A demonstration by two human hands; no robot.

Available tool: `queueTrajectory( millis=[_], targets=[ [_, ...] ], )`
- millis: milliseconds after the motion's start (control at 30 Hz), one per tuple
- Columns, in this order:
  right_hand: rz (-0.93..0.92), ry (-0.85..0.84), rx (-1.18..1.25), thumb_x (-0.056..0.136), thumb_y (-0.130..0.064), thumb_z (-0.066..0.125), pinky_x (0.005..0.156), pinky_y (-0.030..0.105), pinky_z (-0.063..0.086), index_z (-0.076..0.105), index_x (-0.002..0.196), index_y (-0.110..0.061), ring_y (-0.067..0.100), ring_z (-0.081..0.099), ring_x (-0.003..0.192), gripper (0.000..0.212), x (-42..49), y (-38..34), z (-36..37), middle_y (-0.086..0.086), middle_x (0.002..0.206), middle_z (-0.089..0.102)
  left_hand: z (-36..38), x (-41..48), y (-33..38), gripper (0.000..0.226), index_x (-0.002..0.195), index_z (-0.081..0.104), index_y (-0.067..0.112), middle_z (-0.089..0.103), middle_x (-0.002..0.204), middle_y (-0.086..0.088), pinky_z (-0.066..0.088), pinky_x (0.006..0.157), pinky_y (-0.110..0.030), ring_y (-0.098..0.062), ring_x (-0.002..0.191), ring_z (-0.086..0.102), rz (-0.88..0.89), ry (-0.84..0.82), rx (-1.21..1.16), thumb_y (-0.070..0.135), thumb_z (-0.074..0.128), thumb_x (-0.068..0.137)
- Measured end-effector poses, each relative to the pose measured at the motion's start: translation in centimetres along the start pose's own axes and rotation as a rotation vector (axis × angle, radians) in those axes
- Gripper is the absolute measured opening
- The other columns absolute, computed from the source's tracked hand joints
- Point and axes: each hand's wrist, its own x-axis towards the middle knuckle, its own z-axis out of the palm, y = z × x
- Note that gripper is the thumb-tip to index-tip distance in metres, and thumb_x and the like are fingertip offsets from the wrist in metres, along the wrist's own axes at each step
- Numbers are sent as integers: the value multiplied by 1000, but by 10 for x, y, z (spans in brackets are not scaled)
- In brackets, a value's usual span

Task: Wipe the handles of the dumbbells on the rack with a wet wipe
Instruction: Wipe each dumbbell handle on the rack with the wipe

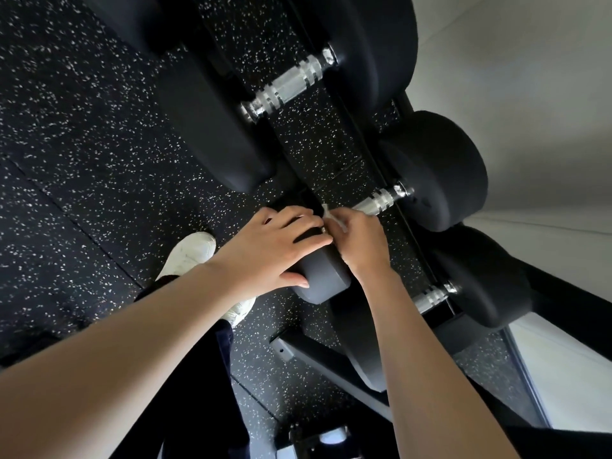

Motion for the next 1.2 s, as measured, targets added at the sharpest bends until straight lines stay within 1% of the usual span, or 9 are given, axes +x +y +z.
queueTrajectory(
  millis=[133,233,433,500,600,733,867,1033,1200],
  targets=[
    [27,-21,-19,92,-34,53,71,43,53,65,105,-18,34,64,84,24,6,-3,0,15,88,69,1,1,-1,75,126,54,23,53,129,0,41,85,-40,-24,121,42,1,17,0,54,77,62],
    [31,-18,-59,93,-36,51,67,42,53,65,100,-16,35,63,77,25,10,-5,-2,16,83,67,1,0,-2,75,128,53,25,52,129,1,38,86,-39,-23,122,41,2,18,0,54,77,62],
    [0,18,-172,95,-26,47,62,39,50,62,93,-8,37,61,76,24,14,-8,-6,19,80,64,0,1,-1,77,128,52,26,53,129,0,35,83,-37,-23,122,42,-1,19,-1,55,77,62],
    [4,40,-194,95,-26,46,63,39,50,62,94,-8,38,60,79,24,15,-8,-7,20,82,63,1,1,-2,77,128,52,26,53,129,0,34,83,-37,-23,122,42,-2,19,1,55,77,61],
    [2,62,-222,96,-25,46,66,40,51,62,102,-7,37,61,80,24,16,-7,-11,20,84,65,1,1,-2,76,126,53,25,53,129,0,34,83,-36,-23,122,42,0,16,7,55,77,61],
    [5,157,-237,97,-24,46,68,39,55,61,110,-6,35,65,80,27,23,1,-28,20,83,67,2,1,-2,73,126,54,25,53,130,0,37,85,-38,-23,123,41,2,16,-2,56,75,63],
    [35,229,-283,97,-24,45,72,41,48,59,113,-7,40,60,90,27,32,10,-43,23,93,66,3,1,-3,74,128,54,26,53,131,1,39,87,-39,-22,124,40,-6,4,-10,56,75,63],
    [103,387,-265,99,-26,40,68,40,44,58,110,-8,41,60,80,28,32,15,-38,24,83,65,3,1,-2,73,128,55,26,53,130,1,39,87,-39,-22,124,39,-8,1,-14,55,74,64],
    [96,511,-146,98,-23,43,65,44,48,57,109,-4,42,63,74,26,25,20,-28,25,80,67,1,1,-2,72,127,55,25,53,130,1,41,86,-39,-22,123,40,3,4,-10,54,74,63]
  ],
)
